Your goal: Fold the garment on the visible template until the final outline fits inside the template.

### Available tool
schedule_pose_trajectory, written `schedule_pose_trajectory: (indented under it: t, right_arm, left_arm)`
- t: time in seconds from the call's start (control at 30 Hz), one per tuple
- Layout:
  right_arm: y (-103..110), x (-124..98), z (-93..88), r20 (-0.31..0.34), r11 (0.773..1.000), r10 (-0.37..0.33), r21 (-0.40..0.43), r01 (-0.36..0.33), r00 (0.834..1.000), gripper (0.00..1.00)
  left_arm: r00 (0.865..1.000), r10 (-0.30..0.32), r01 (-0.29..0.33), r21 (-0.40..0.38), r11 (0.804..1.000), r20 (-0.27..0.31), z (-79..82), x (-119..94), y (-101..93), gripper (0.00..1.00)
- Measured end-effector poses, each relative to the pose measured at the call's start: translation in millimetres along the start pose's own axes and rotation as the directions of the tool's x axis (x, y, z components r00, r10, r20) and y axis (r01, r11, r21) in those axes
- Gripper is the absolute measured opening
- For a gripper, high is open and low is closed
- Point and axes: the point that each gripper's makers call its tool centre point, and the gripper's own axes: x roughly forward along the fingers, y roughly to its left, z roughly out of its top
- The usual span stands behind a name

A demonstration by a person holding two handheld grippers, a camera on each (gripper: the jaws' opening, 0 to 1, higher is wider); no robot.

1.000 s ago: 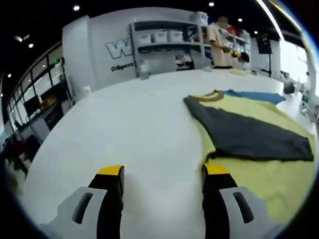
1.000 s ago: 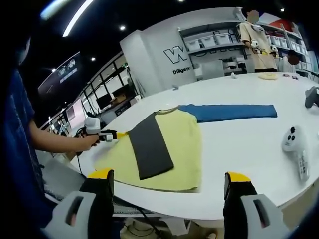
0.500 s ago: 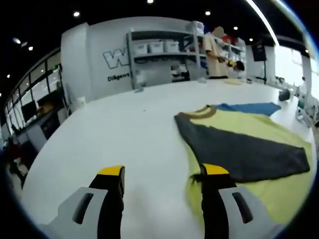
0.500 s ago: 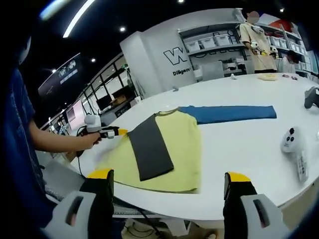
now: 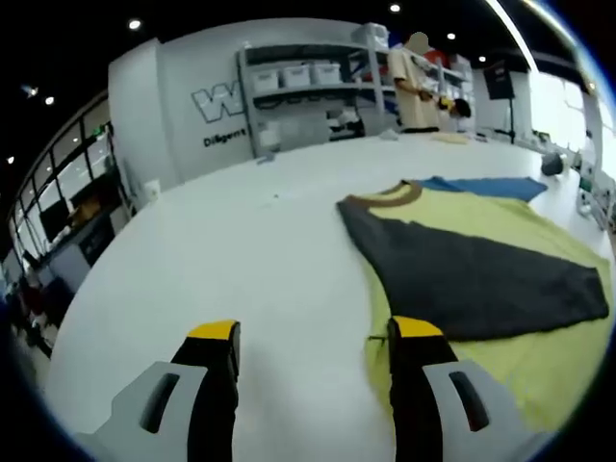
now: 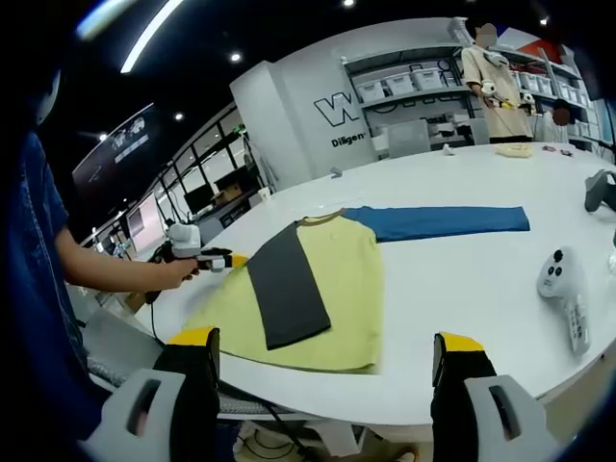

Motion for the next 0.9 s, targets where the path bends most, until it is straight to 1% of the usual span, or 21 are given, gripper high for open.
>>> schedule_pose_trajectory:
  t: [0.1, 0.13, 0.17, 0.2, 0.23, 0.27, 0.3, 0.33, 0.4, 0.43, 0.47, 0.5, 0.57, 0.6, 0.63, 0.67, 0.7, 0.73, 0.87, 0.9]
  right_arm:
    - [-0.7, 0.6, 0.5, 0.005, 1.0, 0.005, 0.0, -0.005, 1.0, 0.92]
    - [-1.4, 0.8, 0.3, 0.008, 1.0, 0.007, 0.001, -0.007, 1.0, 0.92]
    - [-1.6, 0.9, 0.2, 0.008, 1.0, 0.008, 0.001, -0.008, 1.0, 0.92]
    - [-2.0, 1.1, -0.1, 0.008, 1.0, 0.008, 0.001, -0.008, 1.0, 0.92]
    - [-2.3, 1.2, -0.6, 0.009, 1.0, 0.01, 0.001, -0.01, 1.0, 0.92]
    - [-1.8, 1.7, -1.2, 0.015, 1.0, 0.016, 0.008, -0.016, 1.0, 0.92]
    - [-1.6, 2.0, -1.8, 0.017, 1.0, 0.018, 0.011, -0.019, 1.0, 0.92]
    - [-0.7, 2.6, -2.7, 0.018, 1.0, 0.021, 0.013, -0.021, 1.0, 0.92]
    - [-0.9, 3.2, -4.2, 0.018, 1.0, 0.025, 0.016, -0.025, 1.0, 0.92]
    - [-1.0, 3.7, -5.4, 0.02, 0.999, 0.032, 0.019, -0.032, 0.999, 0.92]
    - [-1.1, 3.9, -5.5, 0.02, 0.999, 0.033, 0.019, -0.033, 0.999, 0.91]
    - [-1.5, 4.4, -5.8, 0.022, 0.999, 0.036, 0.021, -0.037, 0.999, 0.91]
    - [-3.4, 4.9, -4.7, 0.033, 0.999, 0.041, 0.032, -0.042, 0.999, 0.91]
    - [-4.6, 5.2, -4.0, 0.039, 0.998, 0.042, 0.039, -0.043, 0.998, 0.91]
    - [-6.6, 5.5, -3.1, 0.045, 0.998, 0.042, 0.045, -0.044, 0.998, 0.91]
    - [-7.5, 5.6, -2.5, 0.048, 0.998, 0.042, 0.048, -0.044, 0.998, 0.91]
    - [-8.4, 5.8, -2.0, 0.051, 0.998, 0.042, 0.05, -0.045, 0.998, 0.91]
    - [-12.0, 5.6, -1.2, 0.056, 0.997, 0.043, 0.053, -0.046, 0.998, 0.91]
    - [-15.7, 5.5, 1.4, 0.071, 0.997, 0.049, 0.06, -0.053, 0.996, 0.91]
    - [-25.6, 6.7, 2.9, 0.086, 0.996, 0.05, 0.073, -0.057, 0.995, 0.92]
  left_arm:
    - [1.0, -0.02, 0.02, -0.002, 1.0, -0.009, -2.4, -4.6, -1.9, 0.6]
    - [0.998, -0.05, 0.05, -0.008, 0.999, -0.031, -7.4, -10.7, -6.4, 0.61]
    - [0.998, -0.058, 0.057, -0.008, 0.998, -0.036, -8.6, -12.3, -8.2, 0.62]
    - [0.997, -0.073, 0.073, -0.007, 0.997, -0.04, -10.3, -15.8, -11.3, 0.66]
    - [0.994, -0.1, 0.1, -0.006, 0.995, -0.041, -11.6, -20.4, -15.8, 0.7]
    - [0.993, -0.119, 0.119, 0.001, 0.993, -0.027, -14.6, -30.2, -17.7, 0.74]
    - [0.99, -0.135, 0.136, 0.024, 0.99, -0.025, -12.4, -36.7, -22.9, 0.76]
    - [0.988, -0.152, 0.153, 0.041, 0.987, -0.025, -12.3, -42.0, -26.6, 0.77]
    - [0.985, -0.173, 0.174, 0.035, 0.984, -0.017, -11.3, -52.4, -32.4, 0.79]
    - [0.977, -0.214, 0.214, 0.012, 0.977, -0.006, -7.8, -62.7, -41.0, 0.81]
    - [0.975, -0.224, 0.224, 0.008, 0.975, -0.006, -7.4, -65.1, -43.1, 0.83]
    - [0.969, -0.249, 0.249, -0.005, 0.969, -0.009, -5.3, -75.3, -50.4, 0.86]
    - [0.959, -0.285, 0.285, -0.024, 0.958, -0.002, -5.7, -81.3, -56.0, 0.91]
    - [0.95, -0.311, 0.311, -0.04, 0.949, 0.003, -4.7, -87.8, -61.9, 0.93]
    - [0.948, -0.32, 0.319, -0.045, 0.947, 0.003, -5.0, -90.3, -63.8, 0.95]
    - [0.94, -0.341, 0.341, -0.053, 0.939, 0.004, -4.7, -95.2, -68.6, 0.97]
    - [0.927, -0.374, 0.374, -0.062, 0.925, 0.009, -1.9, -105.5, -77.4, 0.99]
    - [0.923, -0.386, 0.386, -0.065, 0.92, 0.008, -1.3, -111.5, -81.5, 0.99]
    - [0.917, -0.398, 0.397, -0.059, 0.916, 0.005, -4.2, -118.0, -86.3, 0.99]
    - [0.916, -0.4, 0.399, -0.045, 0.916, -0.018, -9.7, -130.0, -93.3, 0.99]
